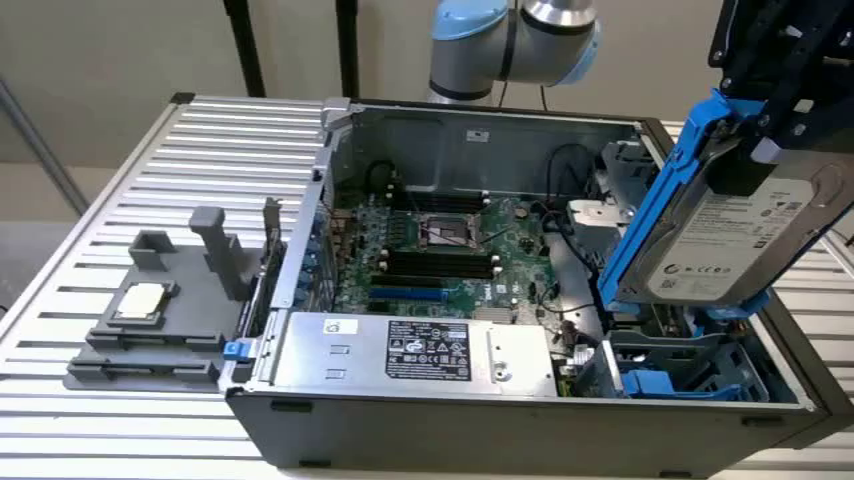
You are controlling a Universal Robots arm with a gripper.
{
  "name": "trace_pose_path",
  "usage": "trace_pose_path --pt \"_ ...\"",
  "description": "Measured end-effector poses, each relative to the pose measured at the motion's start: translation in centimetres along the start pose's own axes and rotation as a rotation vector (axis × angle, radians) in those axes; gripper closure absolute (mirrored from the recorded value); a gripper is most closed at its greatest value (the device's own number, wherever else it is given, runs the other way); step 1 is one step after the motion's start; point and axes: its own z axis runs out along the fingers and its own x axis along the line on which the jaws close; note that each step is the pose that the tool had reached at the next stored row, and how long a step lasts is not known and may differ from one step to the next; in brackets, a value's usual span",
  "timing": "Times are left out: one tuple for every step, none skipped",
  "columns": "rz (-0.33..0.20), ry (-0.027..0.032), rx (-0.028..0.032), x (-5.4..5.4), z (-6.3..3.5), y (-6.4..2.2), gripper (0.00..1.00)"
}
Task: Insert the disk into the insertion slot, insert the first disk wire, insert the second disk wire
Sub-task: 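Insert the disk into the insertion slot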
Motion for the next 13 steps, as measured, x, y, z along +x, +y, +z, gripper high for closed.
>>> trace_pose_path --pt "0.000 0.0000 0.0000 0.00 0.00 0.00 0.67" --pt "0.000 0.0000 0.0000 0.00 0.00 0.05 0.67" --pt "0.000 0.0000 0.0000 0.00 0.00 0.05 0.67" --pt "0.000 0.0000 0.0000 0.00 0.00 0.05 0.67" --pt "0.000 -0.0003 0.0000 0.00 0.01 0.05 0.67" --pt "0.000 -0.0004 0.0000 0.00 0.01 0.04 0.67" --pt "0.000 -0.0003 0.0000 0.00 0.00 0.05 0.67" --pt "0.000 -0.0003 0.0000 0.00 0.00 0.05 0.67" --pt "0.000 -0.0004 0.0000 0.00 0.00 0.05 0.67" --pt "0.000 -0.0004 0.0000 0.00 0.00 0.06 0.67" --pt "0.000 -0.0003 0.0000 0.00 0.00 0.06 0.67" --pt "0.000 -0.0003 0.0001 0.00 0.00 0.06 0.67" --pt "0.000 -0.0002 0.0002 0.00 0.00 0.03 0.67"
